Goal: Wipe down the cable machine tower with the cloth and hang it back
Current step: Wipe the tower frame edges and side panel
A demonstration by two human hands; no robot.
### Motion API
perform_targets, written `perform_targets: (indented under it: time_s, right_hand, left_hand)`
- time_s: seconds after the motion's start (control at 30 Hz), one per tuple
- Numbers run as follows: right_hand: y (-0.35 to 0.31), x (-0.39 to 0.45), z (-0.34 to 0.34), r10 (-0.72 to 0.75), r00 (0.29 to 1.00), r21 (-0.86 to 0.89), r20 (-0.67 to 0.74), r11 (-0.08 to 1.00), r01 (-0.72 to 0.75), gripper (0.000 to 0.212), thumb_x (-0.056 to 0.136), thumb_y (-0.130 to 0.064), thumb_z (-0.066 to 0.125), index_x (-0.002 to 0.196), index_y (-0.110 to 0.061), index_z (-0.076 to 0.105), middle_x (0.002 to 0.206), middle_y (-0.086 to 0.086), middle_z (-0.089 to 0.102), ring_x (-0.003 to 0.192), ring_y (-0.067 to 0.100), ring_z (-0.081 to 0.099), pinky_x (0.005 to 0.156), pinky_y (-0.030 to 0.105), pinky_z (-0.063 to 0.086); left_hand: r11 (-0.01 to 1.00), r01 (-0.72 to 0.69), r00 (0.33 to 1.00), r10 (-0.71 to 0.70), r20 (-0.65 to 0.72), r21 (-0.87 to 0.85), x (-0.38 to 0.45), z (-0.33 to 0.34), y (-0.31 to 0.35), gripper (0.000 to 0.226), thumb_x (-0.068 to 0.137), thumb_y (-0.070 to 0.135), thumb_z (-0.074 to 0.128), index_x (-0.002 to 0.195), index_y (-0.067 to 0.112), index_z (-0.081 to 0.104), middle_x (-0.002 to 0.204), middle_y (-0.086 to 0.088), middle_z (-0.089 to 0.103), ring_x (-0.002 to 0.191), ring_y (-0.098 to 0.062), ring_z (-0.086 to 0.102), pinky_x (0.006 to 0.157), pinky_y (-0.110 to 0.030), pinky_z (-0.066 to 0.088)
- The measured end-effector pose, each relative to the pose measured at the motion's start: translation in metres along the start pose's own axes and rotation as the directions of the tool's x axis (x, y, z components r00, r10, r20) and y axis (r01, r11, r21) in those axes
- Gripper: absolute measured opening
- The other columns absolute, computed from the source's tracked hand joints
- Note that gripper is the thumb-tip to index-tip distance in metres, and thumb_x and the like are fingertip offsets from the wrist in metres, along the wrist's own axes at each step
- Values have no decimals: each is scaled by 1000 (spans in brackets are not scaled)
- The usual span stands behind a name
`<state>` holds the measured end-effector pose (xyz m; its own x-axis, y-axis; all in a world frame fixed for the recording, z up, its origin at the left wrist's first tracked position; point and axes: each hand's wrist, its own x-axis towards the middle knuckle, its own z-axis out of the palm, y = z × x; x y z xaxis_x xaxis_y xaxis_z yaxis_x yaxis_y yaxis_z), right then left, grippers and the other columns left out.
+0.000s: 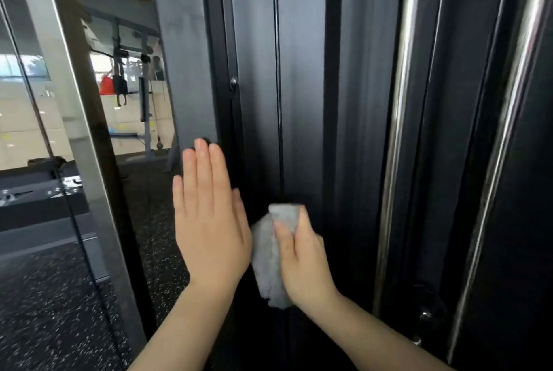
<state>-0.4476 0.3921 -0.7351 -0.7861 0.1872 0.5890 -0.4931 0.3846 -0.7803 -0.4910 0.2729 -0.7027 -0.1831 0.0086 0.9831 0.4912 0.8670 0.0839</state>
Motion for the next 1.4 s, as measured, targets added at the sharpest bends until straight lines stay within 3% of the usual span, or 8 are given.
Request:
perform_targets:
  time_s: [0.23,0.33,0.43,0.5,0.67,0.87,1.07,1.4]
  right_hand:
    - [-68,13,-56,-103,890,112,-445,979,170,13,98,-23,43,105,-31,50,89,-18,68,83,-8,63,66,5,46]
    - [-95,2,-106,-393,565,-160,-725,895,417,18,98,-8,42,107,-22,46,95,-31,61,87,-12,60,72,3,43]
    - [-102,14,-144,-634,306,-486,-710,756,439,23,96,-2,43,116,-15,45,110,-20,54,103,-8,53,88,10,40]
    - [-93,28,-149,-603,373,-486,-705,794,365,28,96,-9,46,123,-13,48,119,-6,54,112,7,53,95,22,43]
    - [-37,33,-106,-211,787,-262,-580,963,64,41,97,-29,44,135,-44,35,125,-16,56,111,1,56,89,19,47]
    - [-52,36,-130,-141,785,-163,-603,985,51,23,100,-26,40,118,-20,52,79,-13,61,75,-10,59,61,4,41]
    - [-63,59,-114,-466,732,-386,-497,874,294,50,99,-16,39,147,-23,29,152,-4,32,140,6,30,114,23,27]
    - [-55,66,-99,-588,699,-586,-407,755,294,53,96,-5,44,146,-16,30,154,-4,19,145,20,17,119,23,8]
  left_hand:
    - [998,-41,997,38,-68,-49,0,4,-3,62,95,11,41,151,-3,19,157,-22,20,146,-36,15,117,-47,15]
    - [997,-47,995,42,-95,-61,-1,7,-1,60,95,12,41,150,-5,23,154,-29,25,144,-37,18,114,-53,20]
    - [996,-58,995,52,-87,-71,2,6,-1,59,94,12,40,147,-8,26,151,-34,28,143,-38,17,114,-55,20]
    - [995,-62,996,57,-74,-74,2,7,-2,59,93,11,41,147,-8,26,150,-35,28,142,-39,17,114,-56,20]
    - [996,-59,996,53,-68,-74,0,10,-6,60,94,13,40,149,-5,23,153,-32,25,140,-44,22,111,-61,24]
    - [996,-61,994,54,-99,-68,2,4,0,59,95,9,42,149,-6,24,153,-32,26,144,-38,18,118,-48,15]
    - [998,-18,998,14,-67,-57,2,3,2,66,94,11,41,154,1,13,156,-26,23,145,-37,16,120,-42,10]
    - [1000,-21,1000,21,-11,-12,2,2,0,71,94,16,36,156,10,1,159,-8,7,148,-28,9,119,-39,11]
